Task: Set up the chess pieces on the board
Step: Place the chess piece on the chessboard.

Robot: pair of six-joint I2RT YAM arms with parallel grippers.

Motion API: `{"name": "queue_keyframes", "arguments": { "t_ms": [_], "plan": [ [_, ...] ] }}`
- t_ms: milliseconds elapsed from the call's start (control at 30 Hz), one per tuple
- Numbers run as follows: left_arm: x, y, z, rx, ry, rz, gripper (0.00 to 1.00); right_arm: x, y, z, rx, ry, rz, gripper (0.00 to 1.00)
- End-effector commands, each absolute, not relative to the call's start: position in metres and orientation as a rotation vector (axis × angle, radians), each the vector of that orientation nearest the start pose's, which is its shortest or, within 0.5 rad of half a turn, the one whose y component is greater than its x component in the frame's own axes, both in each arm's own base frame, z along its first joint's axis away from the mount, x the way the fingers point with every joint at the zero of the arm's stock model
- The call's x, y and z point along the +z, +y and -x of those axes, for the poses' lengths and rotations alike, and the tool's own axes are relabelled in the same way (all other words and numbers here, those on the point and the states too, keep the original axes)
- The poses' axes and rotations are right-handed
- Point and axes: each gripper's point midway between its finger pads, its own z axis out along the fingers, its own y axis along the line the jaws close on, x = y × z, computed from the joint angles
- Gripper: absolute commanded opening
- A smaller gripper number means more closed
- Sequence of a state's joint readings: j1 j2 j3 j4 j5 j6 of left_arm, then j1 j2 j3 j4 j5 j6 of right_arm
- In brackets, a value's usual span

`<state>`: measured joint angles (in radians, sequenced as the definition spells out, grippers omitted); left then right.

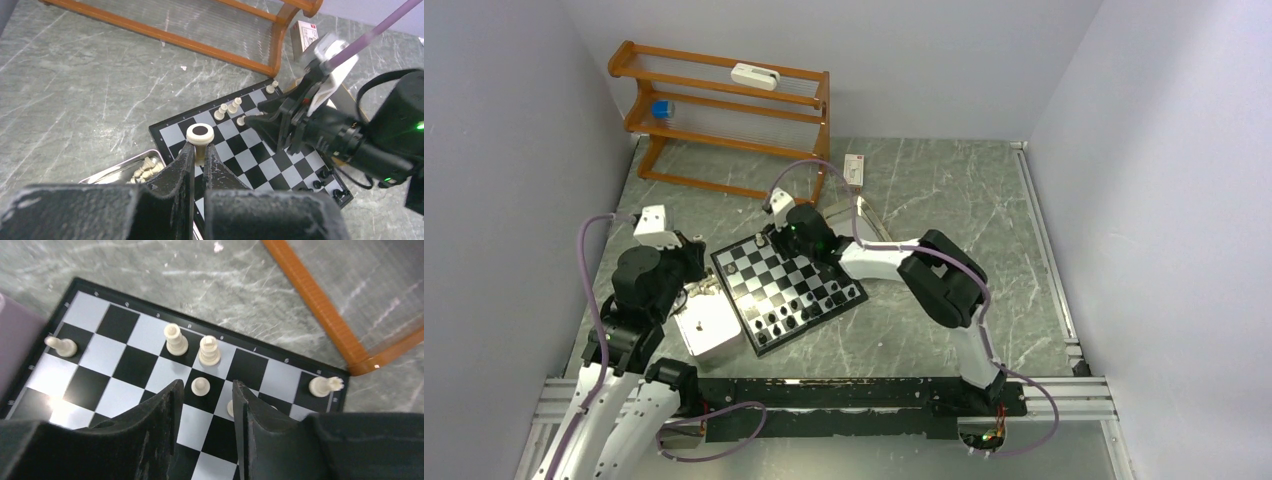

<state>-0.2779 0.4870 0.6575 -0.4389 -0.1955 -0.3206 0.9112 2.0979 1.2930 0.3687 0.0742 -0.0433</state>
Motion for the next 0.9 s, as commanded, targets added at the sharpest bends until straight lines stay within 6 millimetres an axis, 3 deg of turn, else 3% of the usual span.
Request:
{"name": "queue_keyframes", "arguments": {
  "t_ms": [0, 133, 300, 367, 567, 700, 867],
  "plan": [
    [0.243, -0.065, -0.246, -0.315, 1.821, 0.089, 0.05, 0.133, 0.438, -0.37, 0.471, 1.806, 0.787, 0.46],
    [0.241, -0.084, -0.247, -0.394, 1.834, -0.014, 0.05, 0.169, 0.429, -0.362, 0.606, 1.888, 0.741, 0.48],
    [0.231, -0.137, -0.237, -0.615, 1.795, -0.371, 0.05, 0.214, 0.418, -0.336, 1.024, 1.929, 0.644, 0.48],
    [0.213, -0.158, -0.229, -0.707, 1.779, -0.554, 0.05, 0.221, 0.414, -0.325, 1.15, 1.984, 0.618, 0.48],
    [0.183, -0.182, -0.23, -0.847, 1.827, -0.703, 0.05, 0.228, 0.415, -0.272, 1.527, 2.062, 0.661, 0.51],
    [0.17, -0.179, -0.242, -0.817, 1.907, -0.671, 0.05, 0.226, 0.414, -0.258, 1.615, 2.081, 0.676, 0.51],
    [0.152, -0.162, -0.269, -0.743, 2.192, -0.303, 0.05, 0.223, 0.397, -0.269, 1.485, 2.082, 0.611, 0.52]
  ]
}}
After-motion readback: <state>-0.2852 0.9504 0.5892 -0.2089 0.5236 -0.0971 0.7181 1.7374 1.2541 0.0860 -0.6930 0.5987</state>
